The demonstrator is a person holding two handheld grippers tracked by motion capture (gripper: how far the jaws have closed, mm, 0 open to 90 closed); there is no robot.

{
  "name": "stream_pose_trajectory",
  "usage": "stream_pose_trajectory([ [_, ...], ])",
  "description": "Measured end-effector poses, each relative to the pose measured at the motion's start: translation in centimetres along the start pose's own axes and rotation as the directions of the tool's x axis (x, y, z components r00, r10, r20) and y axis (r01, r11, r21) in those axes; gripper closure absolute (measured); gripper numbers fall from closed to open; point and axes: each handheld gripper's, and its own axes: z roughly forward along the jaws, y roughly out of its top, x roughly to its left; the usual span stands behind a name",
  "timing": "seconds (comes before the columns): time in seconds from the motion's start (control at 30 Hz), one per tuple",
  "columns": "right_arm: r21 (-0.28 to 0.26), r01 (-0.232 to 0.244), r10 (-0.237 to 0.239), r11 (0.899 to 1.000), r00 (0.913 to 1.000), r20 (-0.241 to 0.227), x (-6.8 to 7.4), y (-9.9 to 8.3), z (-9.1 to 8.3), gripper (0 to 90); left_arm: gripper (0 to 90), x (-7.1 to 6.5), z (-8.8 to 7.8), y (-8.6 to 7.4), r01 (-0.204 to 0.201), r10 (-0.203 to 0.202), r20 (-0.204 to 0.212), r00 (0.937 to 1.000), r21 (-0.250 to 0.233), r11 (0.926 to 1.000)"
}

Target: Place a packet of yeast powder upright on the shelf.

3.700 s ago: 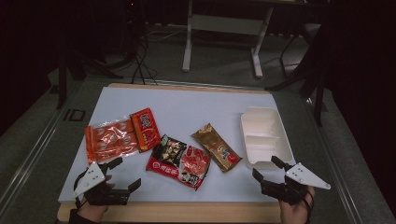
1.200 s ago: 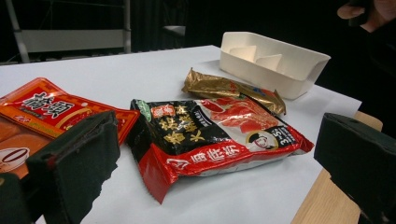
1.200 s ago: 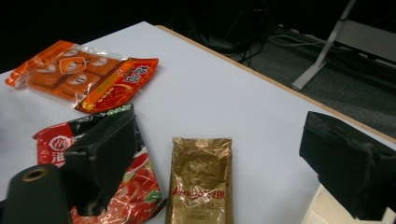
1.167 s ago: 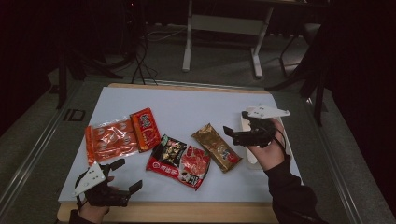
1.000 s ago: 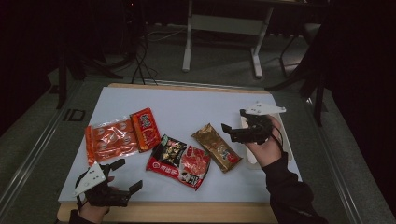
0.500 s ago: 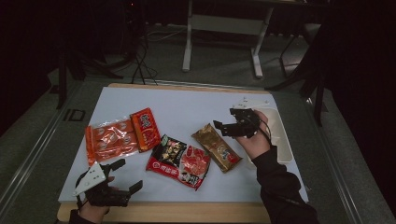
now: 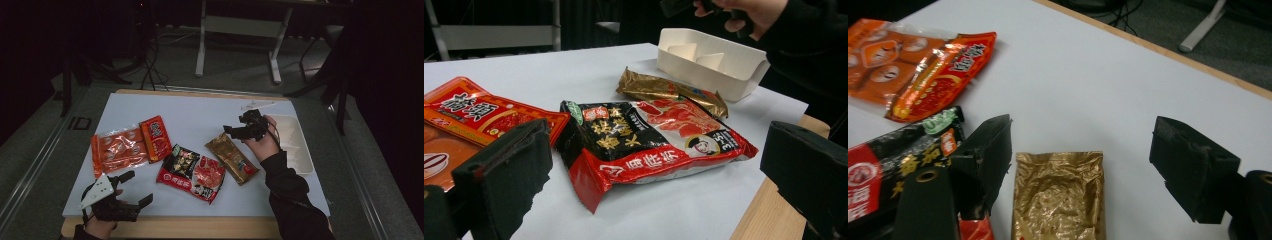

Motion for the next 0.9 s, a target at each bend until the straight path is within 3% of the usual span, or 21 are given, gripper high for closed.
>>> stream_pose_trajectory([
  [0.47,0.132,-0.054,0.055,0.99,0.9985,0.003,-0.3,-0.8,4.7,31.5,0.5,-0.1,-0.2,-0.1,-0.001,0.002,-0.001,1.0,0.005,1.0],
  [0.7,0.186,-0.081,0.079,0.979,0.9967,0.019,-0.5,-1.2,7.0,39.5,0.5,-0.1,-0.4,-0.1,0.001,-0.001,-0.004,1.0,0.006,1.0],
  [0.9,0.23,-0.097,0.091,0.968,0.9951,0.036,-0.6,-1.7,8.6,41.2,0.5,-0.1,-0.5,-0.1,0.003,-0.003,-0.006,1.0,0.008,1.0],
])
